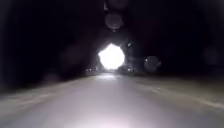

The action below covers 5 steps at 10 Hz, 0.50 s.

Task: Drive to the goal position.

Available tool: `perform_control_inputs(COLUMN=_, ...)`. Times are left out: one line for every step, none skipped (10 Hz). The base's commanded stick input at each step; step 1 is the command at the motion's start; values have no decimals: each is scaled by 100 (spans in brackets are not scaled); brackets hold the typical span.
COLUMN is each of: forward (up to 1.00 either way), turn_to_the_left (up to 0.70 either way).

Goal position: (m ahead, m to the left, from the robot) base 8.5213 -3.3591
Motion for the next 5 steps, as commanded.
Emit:
perform_control_inputs(forward=100, turn_to_the_left=40)
perform_control_inputs(forward=100, turn_to_the_left=14)
perform_control_inputs(forward=100, turn_to_the_left=2)
perform_control_inputs(forward=100, turn_to_the_left=0)
perform_control_inputs(forward=100, turn_to_the_left=0)
